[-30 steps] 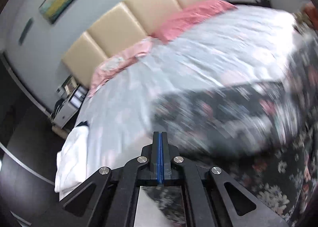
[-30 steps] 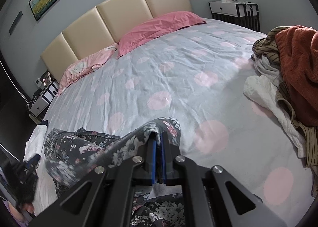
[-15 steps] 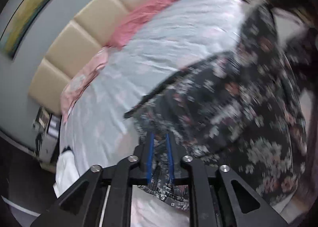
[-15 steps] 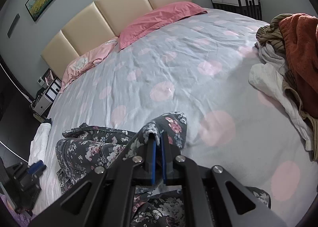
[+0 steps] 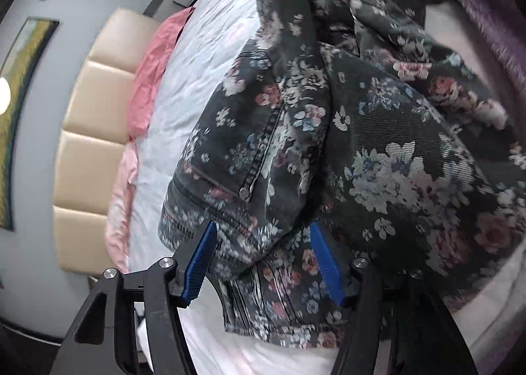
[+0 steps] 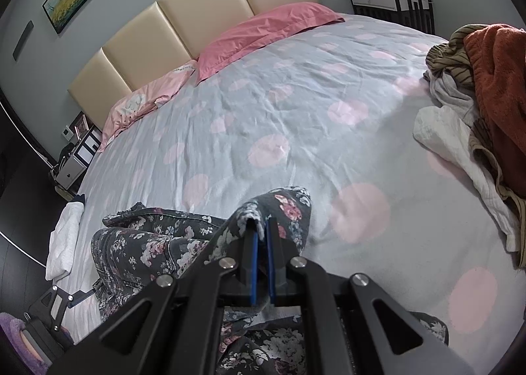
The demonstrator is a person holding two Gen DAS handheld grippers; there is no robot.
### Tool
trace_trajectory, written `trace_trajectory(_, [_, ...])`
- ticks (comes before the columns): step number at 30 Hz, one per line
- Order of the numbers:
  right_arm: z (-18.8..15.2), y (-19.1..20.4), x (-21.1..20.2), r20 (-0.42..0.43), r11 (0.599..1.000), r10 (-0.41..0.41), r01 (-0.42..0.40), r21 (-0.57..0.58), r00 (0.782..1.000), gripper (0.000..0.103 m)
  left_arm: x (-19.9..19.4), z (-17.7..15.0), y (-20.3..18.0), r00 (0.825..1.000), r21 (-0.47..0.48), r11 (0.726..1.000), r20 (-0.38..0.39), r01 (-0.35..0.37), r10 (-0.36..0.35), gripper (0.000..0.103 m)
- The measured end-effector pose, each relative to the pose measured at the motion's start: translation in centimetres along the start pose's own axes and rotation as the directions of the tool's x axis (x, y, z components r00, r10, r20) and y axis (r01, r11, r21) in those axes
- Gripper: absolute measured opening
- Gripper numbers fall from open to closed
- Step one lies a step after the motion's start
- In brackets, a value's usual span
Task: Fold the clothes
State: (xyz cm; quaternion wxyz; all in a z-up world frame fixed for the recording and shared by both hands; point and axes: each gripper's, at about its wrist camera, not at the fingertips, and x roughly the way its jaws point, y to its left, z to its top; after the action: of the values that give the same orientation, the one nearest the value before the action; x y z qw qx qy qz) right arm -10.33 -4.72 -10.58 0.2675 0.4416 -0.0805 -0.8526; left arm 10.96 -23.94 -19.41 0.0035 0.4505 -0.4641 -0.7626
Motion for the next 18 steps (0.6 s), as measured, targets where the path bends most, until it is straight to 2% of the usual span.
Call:
trace_trajectory(7, [0.0, 0.0, 0.1, -0.001, 1.0, 0.004, -0.004, 0.005, 1.0, 0.006, 2.7, 1.7, -1.6, 0.995, -0.028, 0.995, -0.012, -0.095, 0.095, 0.061])
trace_trajectory(8, [0.0, -0.1, 0.2, -0.002, 1.0, 0.004, -0.004, 0.005, 1.0, 0.006, 2.8, 2.0, -1.5, 0.995, -0.05, 0.994, -0.013, -0.096, 0.095, 0.054])
trace_trajectory(9, [0.0, -0.1, 0.2, -0.002, 1.0, 0.005, -0.005, 0.006, 1.0, 0.006, 3.0, 2.2, -1.3, 0.996, -0.073, 0.993, -0.016, -0.094, 0.093, 0.039])
trace_trajectory(10, [0.1, -0.1, 0.3, -0.003, 1.0, 0.004, -0.004, 0.007, 1.0, 0.006, 3.2, 2.4, -0.9, 0.996, -0.103, 0.991, -0.023, -0.083, 0.081, 0.029])
trace_trajectory(11, [0.1, -0.1, 0.3, -0.004, 1.0, 0.004, -0.004, 0.007, 1.0, 0.006, 3.3, 2.6, -0.5, 0.997, -0.134, 0.988, -0.029, -0.075, 0.072, 0.015])
trace_trajectory(12, [0.1, -0.1, 0.4, -0.003, 1.0, 0.004, -0.004, 0.007, 1.0, 0.006, 3.2, 2.7, 0.1, 0.997, -0.168, 0.983, -0.03, -0.077, 0.073, 0.009])
trace_trajectory(15, [0.0, -0.2, 0.3, -0.003, 1.0, 0.007, -0.007, 0.009, 1.0, 0.006, 2.2, 3.0, 2.6, 0.995, -0.298, 0.949, -0.031, -0.099, 0.094, 0.006])
trace_trajectory(18, [-0.1, -0.4, 0.1, -0.006, 1.0, 0.022, -0.022, 0.018, 1.0, 0.006, 0.5, 2.5, 6.2, 0.991, -0.451, 0.883, -0.035, -0.132, 0.13, 0.006])
